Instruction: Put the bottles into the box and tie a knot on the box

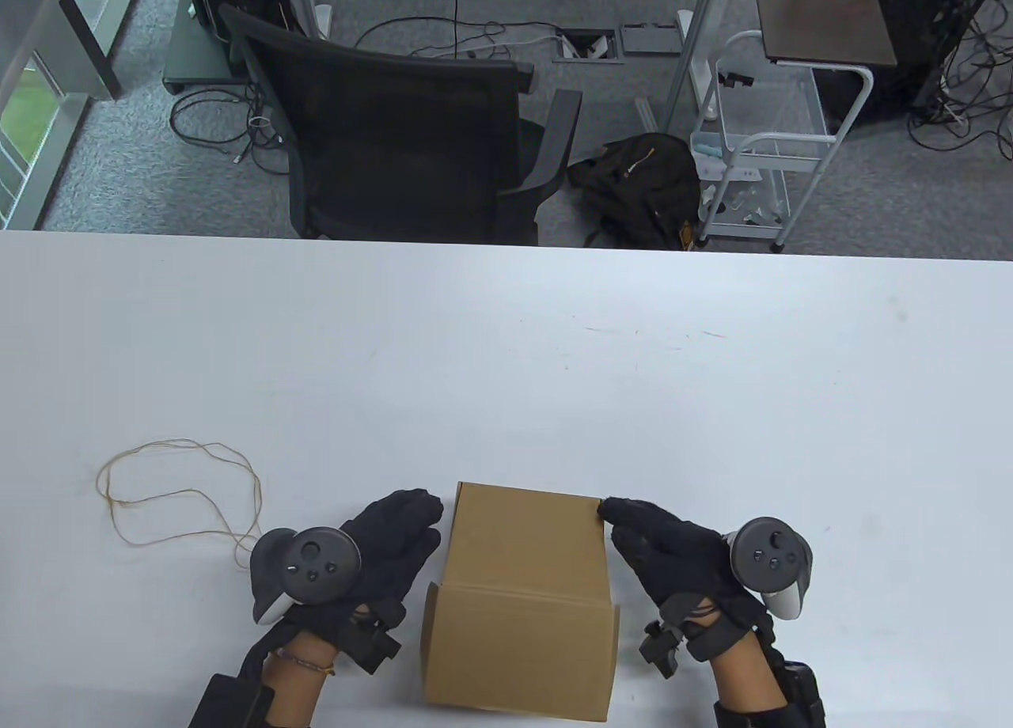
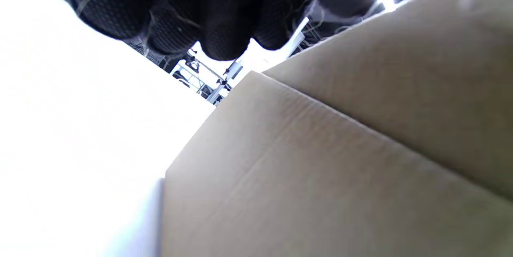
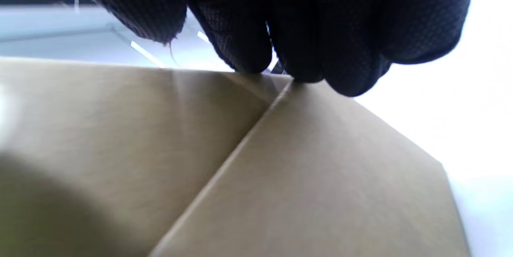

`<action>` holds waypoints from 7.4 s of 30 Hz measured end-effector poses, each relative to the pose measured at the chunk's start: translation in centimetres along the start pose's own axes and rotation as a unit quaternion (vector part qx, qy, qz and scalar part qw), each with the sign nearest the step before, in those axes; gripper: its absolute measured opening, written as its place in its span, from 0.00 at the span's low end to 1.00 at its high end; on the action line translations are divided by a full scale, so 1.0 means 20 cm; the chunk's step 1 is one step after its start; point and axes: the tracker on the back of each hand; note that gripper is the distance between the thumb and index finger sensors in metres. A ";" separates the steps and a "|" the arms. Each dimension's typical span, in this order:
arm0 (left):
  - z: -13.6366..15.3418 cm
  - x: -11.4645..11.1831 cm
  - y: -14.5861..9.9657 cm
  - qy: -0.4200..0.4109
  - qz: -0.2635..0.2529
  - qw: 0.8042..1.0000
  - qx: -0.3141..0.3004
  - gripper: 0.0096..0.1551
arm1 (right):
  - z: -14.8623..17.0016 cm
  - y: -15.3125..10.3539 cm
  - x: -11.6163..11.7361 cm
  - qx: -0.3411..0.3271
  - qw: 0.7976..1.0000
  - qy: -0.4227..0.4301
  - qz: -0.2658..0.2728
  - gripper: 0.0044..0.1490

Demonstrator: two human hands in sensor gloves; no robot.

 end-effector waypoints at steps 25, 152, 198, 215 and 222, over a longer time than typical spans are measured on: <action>-0.06 -0.08 0.06 -0.051 0.133 0.990 -0.025 0.75 | -0.08 0.00 0.11 -0.049 0.996 -0.032 -0.062 0.61; -0.22 -0.38 0.02 0.409 0.069 0.907 -0.076 0.80 | -0.09 -0.01 0.48 -0.180 0.849 -0.496 -0.040 0.76; 0.10 0.08 0.02 0.279 0.230 0.923 0.132 0.49 | -0.11 0.00 0.44 -0.190 0.859 -0.475 0.006 0.61; 0.17 -0.08 0.05 0.224 0.233 0.940 0.109 0.23 | -0.11 -0.01 0.41 -0.187 0.876 -0.445 0.008 0.63; 0.00 0.08 -0.02 0.118 0.106 0.987 0.010 0.23 | -0.17 -0.04 0.38 -0.213 0.885 -0.414 0.024 0.60</action>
Point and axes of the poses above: the tracker on the back of each hand, its own z axis roughly to the little-finger side, its own y axis roughly from the wrist to the fingertips, x = y × z, and after that the axes turned 7 degrees about x, right-handed
